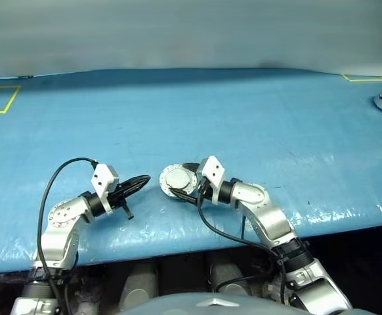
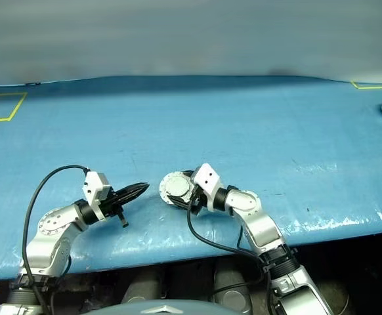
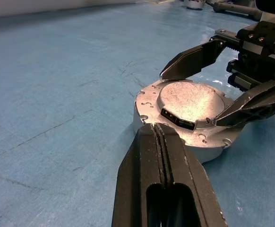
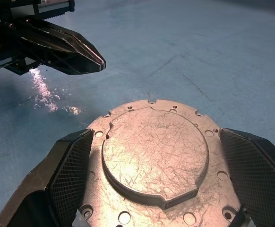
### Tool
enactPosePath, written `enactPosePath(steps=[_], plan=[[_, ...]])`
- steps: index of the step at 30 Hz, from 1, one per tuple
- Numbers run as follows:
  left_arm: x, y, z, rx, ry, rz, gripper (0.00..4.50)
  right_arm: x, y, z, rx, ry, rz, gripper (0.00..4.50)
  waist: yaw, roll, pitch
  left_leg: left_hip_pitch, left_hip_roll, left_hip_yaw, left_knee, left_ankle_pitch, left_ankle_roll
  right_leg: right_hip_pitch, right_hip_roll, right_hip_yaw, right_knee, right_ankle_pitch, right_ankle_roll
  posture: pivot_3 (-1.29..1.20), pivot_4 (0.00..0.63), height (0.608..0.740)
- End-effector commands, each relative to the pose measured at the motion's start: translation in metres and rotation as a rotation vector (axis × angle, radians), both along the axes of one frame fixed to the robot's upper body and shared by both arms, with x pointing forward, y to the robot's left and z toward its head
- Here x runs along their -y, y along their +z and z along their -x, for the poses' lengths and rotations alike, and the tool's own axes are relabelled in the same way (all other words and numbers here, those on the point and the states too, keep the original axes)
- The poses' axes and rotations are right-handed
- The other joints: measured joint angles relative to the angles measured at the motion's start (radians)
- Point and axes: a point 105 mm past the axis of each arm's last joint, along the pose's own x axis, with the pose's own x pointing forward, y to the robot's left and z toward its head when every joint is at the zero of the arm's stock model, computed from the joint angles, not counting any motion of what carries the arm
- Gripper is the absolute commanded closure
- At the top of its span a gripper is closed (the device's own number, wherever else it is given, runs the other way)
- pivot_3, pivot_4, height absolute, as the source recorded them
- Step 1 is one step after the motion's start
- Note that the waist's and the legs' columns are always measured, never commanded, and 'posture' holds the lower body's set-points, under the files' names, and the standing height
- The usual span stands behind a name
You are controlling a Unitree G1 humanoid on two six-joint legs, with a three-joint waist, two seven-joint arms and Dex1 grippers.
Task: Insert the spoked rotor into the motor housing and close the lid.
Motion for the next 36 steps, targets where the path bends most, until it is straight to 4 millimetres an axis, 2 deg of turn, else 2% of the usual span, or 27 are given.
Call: enactPosePath(steps=[1,7,11,13,26,36], plan=[[-0.001,0.009,0.0,0.05,0.022,0.029,4.5,-0.004,0.01,0.0,0.053,0.025,-0.007,0.02,0.0,0.0,0.0,0.0,0.0,0.0,0.0,0.0,0.0,0.0,0.0,0.0,0.0,0.0,0.0,0.0,0.15,0.74],[0.003,0.003,0.002,0.043,0.028,0.038,4.5,-0.003,0.003,-0.006,0.043,-0.009,0.02,0.02,-0.001,0.0,0.0,0.0,0.0,0.0,0.001,0.0,0.0,0.0,0.0,0.0,0.0,0.0,0.0,0.0,0.15,0.74],[0.005,0.001,0.002,0.04,0.03,0.038,4.5,-0.001,0.009,-0.007,0.069,-0.002,0.015,0.02,-0.001,0.0,0.0,0.001,0.0,0.0,0.001,0.0,0.0,0.0,0.0,0.0,0.0,0.0,0.0,0.0,0.15,0.74],[0.005,-0.002,0.002,0.032,0.034,0.039,4.5,0.001,0.013,-0.008,0.082,-0.002,0.016,0.39,-0.001,0.0,0.0,0.0,0.0,0.0,0.001,0.0,0.0,0.0,0.0,0.0,0.0,0.0,0.0,0.0,0.15,0.74],[0.004,-0.006,0.002,0.015,0.048,0.044,4.5,0.0,0.026,-0.008,0.08,0.045,-0.032,0.39,-0.001,0.0,0.0,0.0,0.0,0.0,0.0,0.0,0.0,0.0,0.0,0.0,0.0,0.0,0.0,0.0,0.15,0.74],[0.003,-0.008,0.001,0.014,0.065,0.042,4.5,-0.001,0.008,-0.005,0.016,0.055,-0.001,0.39,-0.001,0.0,0.0,0.0,0.0,0.0,0.0,0.0,0.0,0.0,0.0,0.0,0.0,0.0,0.0,0.0,0.15,0.74]])
